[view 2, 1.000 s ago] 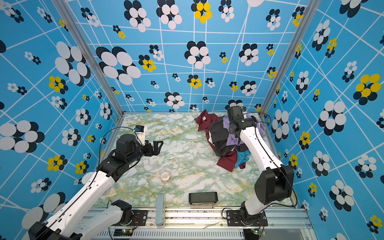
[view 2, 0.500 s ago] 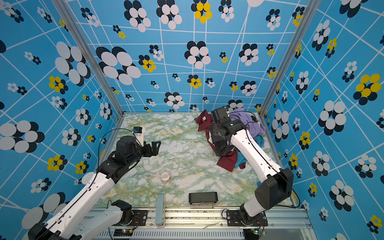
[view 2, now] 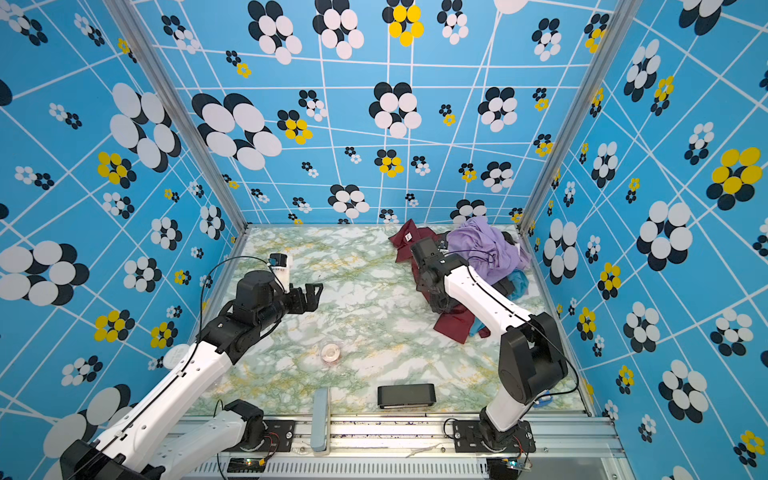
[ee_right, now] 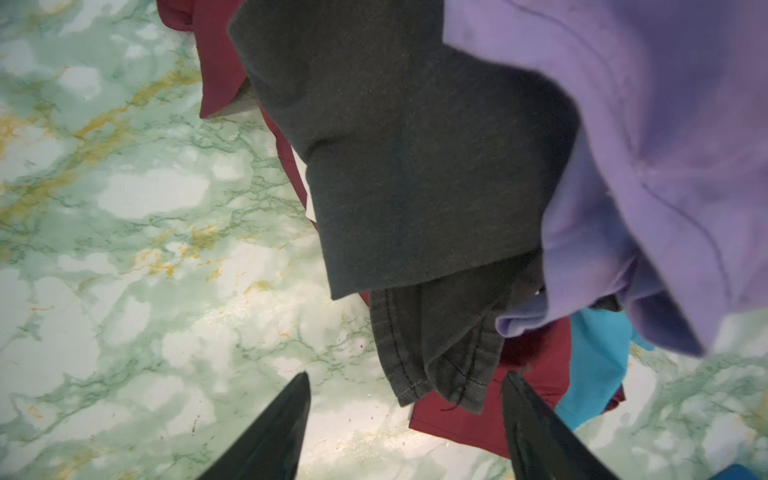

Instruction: Pick out a specific cloth from the pile

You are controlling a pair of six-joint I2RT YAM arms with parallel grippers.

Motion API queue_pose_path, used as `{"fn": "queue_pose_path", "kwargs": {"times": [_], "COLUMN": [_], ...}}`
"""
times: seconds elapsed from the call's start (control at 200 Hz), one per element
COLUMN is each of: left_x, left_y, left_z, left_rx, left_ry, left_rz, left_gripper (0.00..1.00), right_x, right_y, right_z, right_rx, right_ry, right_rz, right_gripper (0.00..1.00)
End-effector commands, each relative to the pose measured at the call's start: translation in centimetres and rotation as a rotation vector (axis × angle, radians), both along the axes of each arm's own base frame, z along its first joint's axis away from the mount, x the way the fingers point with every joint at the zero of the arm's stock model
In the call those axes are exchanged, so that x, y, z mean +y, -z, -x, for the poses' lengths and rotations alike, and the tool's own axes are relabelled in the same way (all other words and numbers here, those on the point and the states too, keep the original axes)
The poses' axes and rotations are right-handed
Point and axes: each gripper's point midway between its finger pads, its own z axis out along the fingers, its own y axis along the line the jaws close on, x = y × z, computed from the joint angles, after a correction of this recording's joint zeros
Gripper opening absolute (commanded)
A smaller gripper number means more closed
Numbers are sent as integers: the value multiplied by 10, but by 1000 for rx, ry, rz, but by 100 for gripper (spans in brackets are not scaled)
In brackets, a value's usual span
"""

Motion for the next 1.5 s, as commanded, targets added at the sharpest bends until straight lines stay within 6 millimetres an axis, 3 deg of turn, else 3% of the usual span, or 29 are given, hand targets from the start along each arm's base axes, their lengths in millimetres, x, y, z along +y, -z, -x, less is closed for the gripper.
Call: {"fn": "queue_pose_path", "kwargs": {"times": [0.0, 0.475, 0.79, 1.04, 1.254, 1.314, 1.364, 1.494], "left_x": [-3, 1, 3, 3, 3, 3, 2, 2], "left_y": [7, 1, 4, 4, 5, 5, 5, 4], "left_z": [3, 6, 6, 6, 5, 5, 5, 5], "left_rx": [12, -4, 9, 10, 12, 12, 13, 11], "left_ry": [22, 8, 0, -3, -4, -2, 1, 3], "left_rz": [-23, -18, -25, -31, -32, -32, -30, -32], "left_gripper": [98, 98, 98, 98, 98, 98, 98, 98], "right_x": [16, 17, 23, 17, 14, 9, 5, 4], "right_y": [13, 33, 41, 48, 32, 29, 27, 13], "right_z": [-11, -34, -52, -59, -64, -63, -63, -60], "right_rx": [-15, -30, -45, -57, -123, -129, -131, -146], "right_ry": [17, 72, 91, 148, 155, 159, 163, 146], "right_rz": [-78, -138, -158, -178, -177, -153, -134, -126], "right_gripper": [73, 64, 63, 62, 33, 19, 0, 0]}}
